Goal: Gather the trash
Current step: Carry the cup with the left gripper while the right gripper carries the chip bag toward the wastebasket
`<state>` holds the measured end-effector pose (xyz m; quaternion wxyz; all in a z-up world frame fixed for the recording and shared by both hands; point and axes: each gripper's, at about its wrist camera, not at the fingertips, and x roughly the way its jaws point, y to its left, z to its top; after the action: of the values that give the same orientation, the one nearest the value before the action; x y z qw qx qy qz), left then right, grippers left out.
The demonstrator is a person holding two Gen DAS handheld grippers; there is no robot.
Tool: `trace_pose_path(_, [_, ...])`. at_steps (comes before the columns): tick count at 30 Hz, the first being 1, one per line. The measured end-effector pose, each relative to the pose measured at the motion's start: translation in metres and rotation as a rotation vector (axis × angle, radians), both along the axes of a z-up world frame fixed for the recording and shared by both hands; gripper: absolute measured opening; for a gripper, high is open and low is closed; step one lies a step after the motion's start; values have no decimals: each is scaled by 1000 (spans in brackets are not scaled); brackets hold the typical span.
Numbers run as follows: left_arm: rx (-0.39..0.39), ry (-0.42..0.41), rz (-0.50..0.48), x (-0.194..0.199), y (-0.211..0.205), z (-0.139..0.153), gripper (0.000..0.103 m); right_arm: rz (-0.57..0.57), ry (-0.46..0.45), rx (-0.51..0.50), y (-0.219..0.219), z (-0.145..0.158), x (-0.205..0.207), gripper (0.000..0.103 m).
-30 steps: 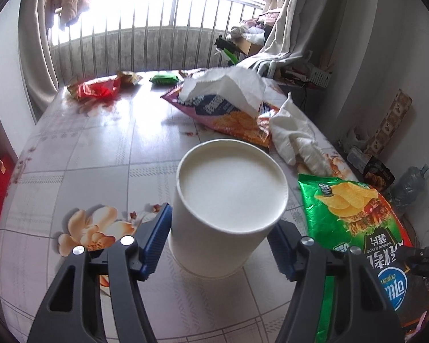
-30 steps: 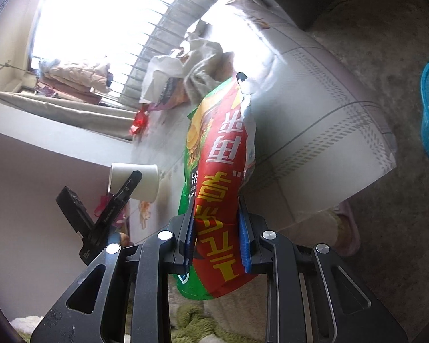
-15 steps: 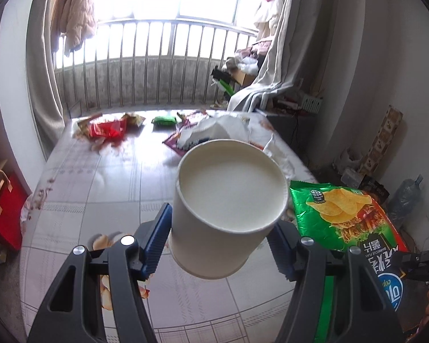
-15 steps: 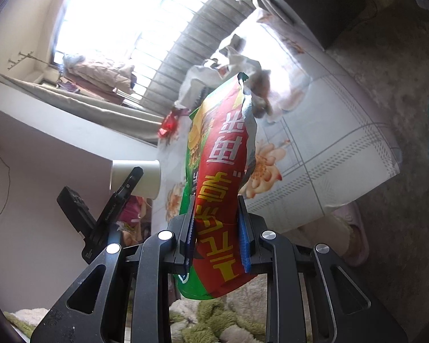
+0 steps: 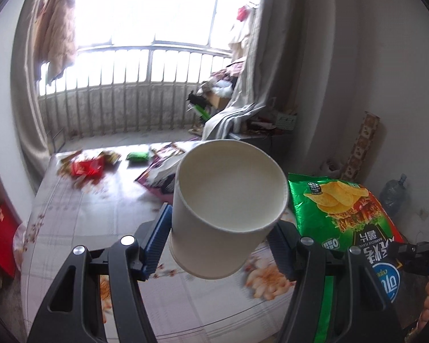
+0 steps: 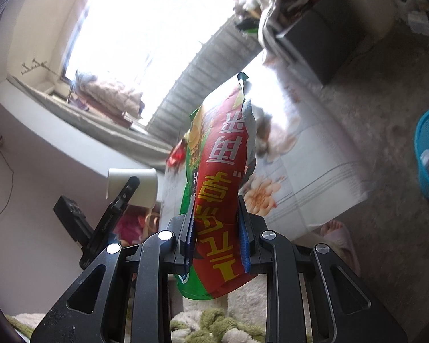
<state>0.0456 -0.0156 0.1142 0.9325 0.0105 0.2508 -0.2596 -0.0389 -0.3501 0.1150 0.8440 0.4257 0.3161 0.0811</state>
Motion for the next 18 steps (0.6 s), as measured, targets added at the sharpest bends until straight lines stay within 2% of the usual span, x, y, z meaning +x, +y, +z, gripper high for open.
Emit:
trace_pose_path(9, [10,-61,-177,-15,-68,24,62,-194,-50,-18,-45,6,-42,23])
trace_pose_path(16, [23,-13,-361,-23,-150,34,62,-413,-66,-11,-89,-1,-93,23])
trace_pose_path(18, [28,17,-416,-26,-179,33,62,-526,-65,-28,-107,-4,-118,23])
